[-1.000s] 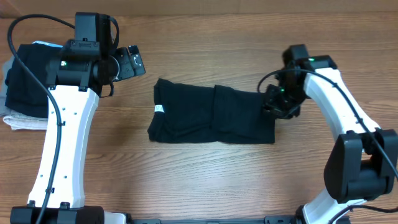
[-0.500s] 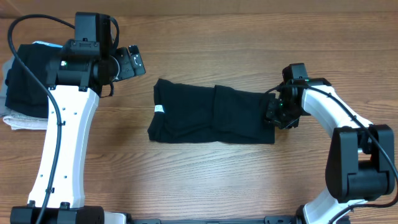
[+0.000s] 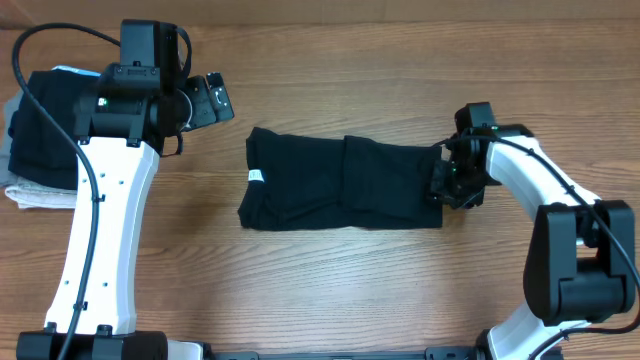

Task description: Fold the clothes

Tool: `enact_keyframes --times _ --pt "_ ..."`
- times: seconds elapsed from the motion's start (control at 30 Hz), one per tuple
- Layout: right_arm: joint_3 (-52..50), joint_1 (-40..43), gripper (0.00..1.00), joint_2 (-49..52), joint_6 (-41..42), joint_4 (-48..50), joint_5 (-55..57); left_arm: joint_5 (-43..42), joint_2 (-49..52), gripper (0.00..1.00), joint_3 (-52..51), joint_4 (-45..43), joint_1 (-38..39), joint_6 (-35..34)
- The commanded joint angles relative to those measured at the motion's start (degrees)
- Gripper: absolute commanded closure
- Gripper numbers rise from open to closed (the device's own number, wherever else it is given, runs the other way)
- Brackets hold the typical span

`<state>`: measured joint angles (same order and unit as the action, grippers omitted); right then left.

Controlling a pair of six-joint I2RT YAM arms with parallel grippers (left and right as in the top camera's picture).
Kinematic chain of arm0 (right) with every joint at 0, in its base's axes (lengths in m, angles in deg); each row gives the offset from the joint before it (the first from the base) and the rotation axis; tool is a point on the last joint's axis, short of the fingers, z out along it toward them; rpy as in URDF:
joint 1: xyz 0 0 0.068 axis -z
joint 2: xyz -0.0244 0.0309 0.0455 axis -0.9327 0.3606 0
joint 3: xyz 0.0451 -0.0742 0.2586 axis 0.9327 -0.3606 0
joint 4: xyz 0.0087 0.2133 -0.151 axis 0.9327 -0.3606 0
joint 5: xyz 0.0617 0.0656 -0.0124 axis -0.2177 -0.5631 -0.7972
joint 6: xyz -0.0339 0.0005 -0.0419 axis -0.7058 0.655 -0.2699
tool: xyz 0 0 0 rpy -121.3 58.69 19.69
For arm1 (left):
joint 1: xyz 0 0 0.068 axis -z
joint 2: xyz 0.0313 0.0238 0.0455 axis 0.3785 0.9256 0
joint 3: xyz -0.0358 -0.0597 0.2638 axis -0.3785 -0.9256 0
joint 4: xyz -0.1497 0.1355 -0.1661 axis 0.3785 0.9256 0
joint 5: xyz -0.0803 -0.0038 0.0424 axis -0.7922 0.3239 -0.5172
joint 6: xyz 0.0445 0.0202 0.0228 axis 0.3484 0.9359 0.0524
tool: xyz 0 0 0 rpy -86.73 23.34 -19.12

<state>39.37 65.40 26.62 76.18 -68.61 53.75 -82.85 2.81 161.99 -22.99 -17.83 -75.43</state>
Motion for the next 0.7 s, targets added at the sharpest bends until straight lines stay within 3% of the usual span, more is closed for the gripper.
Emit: enact_keyframes --times 0.0,0.23,0.6,0.67 --pt "7.04 1.31 0.52 -1.77 -2.82 -2.80 -0.22 -0.11 0.15 0.00 0.00 -0.07 0.07 0.31" --pt "6.29 1.36 0.53 -1.57 -5.73 -0.70 -0.17 -0.11 0.15 0.00 0.00 -0.07 0.07 0.31" --pt "-6.40 1.29 0.53 -1.38 -5.22 14.56 -0.46 -0.11 0.15 0.00 0.00 -0.07 0.07 0.31" --pt "-7.23 1.29 0.57 -1.38 -5.22 15.10 -0.44 -0.11 0.17 0.00 0.00 -0.07 0.07 0.31"
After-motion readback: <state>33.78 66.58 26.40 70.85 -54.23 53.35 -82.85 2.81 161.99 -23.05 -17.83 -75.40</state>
